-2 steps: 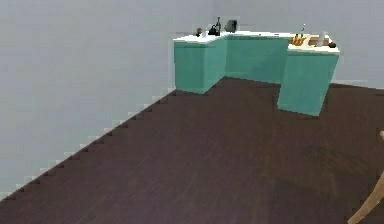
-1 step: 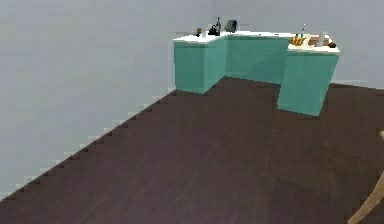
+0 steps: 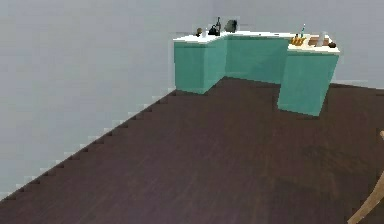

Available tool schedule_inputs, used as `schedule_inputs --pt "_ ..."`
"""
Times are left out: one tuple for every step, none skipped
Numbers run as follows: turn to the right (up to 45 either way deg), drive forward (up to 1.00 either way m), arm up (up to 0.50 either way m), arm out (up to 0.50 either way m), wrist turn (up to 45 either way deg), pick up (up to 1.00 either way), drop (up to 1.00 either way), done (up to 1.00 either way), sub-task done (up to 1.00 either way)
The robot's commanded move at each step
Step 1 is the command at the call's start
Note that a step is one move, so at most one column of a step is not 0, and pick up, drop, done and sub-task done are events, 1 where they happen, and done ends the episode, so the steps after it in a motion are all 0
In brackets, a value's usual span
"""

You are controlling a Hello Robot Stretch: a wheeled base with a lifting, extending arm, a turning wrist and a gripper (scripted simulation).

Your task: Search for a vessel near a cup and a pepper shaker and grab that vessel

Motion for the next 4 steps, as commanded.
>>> schedule_inputs --pt "0.0 0.0 0.0 0.0 45.0 0.0 0.0 0.0 0.0" --pt "0.0 0.0 0.0 0.0 18.0 0.0 0.0 0.0 0.0" --pt "0.0 0.0 -0.26 0.0 0.0 0.0 0.0 0.0 0.0" --pt "0.0 0.0 0.0 0.0 0.0 1.0 0.0 0.0 0.0"
